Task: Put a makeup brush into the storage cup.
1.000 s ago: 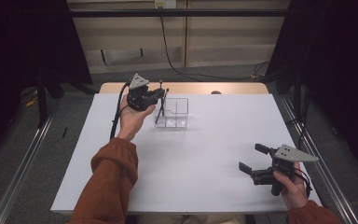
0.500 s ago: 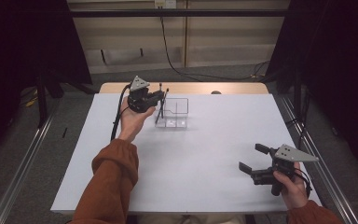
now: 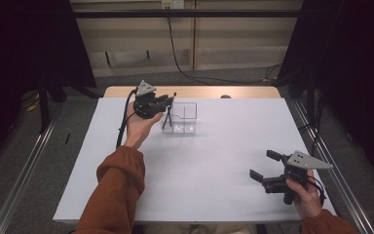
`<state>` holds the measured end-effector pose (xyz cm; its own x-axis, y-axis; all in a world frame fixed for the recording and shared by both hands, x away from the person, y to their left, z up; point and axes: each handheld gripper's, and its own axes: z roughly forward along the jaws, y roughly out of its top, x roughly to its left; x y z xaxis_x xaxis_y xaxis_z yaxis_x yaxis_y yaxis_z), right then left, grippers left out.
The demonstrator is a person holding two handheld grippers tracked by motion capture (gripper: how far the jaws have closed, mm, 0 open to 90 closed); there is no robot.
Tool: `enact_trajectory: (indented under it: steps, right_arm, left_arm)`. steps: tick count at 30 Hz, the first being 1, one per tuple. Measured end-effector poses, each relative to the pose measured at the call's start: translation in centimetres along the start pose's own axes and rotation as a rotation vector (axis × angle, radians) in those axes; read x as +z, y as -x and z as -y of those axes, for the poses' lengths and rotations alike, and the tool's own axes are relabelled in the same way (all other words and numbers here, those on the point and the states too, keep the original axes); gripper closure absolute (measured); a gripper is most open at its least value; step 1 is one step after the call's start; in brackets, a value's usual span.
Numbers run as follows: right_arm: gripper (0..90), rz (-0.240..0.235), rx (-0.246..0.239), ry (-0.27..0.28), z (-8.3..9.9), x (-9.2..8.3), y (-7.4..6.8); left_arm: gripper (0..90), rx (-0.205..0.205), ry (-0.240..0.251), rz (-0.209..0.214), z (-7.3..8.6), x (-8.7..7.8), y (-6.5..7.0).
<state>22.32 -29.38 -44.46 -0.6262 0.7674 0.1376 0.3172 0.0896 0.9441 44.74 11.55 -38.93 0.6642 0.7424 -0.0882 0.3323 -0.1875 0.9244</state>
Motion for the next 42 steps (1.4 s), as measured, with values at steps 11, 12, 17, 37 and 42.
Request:
enact_trajectory:
  steps: [11, 12, 17, 37, 42]
  right_arm:
    - [0.0, 0.001, -0.001, 0.002, 0.0, 0.0, 0.1]
    - [0.0, 0.0, -0.001, 0.002, 0.0, 0.0, 0.1]
    - [0.0, 0.002, 0.0, 0.001, 0.1, 0.0, 0.1]
    - [0.1, 0.007, 0.011, 0.006, 0.2, 0.1, 0.6]
    - [0.1, 0.005, 0.008, 0.008, 0.1, 0.1, 0.4]
  left_arm:
    - [32.9, -0.026, 0.026, -0.038, 0.1, -0.2, -0.4]
    - [30.0, -0.025, 0.025, -0.044, 0.1, -0.2, -0.4]
    - [22.1, -0.021, 0.032, -0.049, 0.1, -0.5, -0.7]
    - [2.9, -0.047, 0.075, -0.002, -0.2, -2.9, -1.0]
    - [2.7, -0.043, 0.081, -0.005, 0.1, -3.9, -0.9]
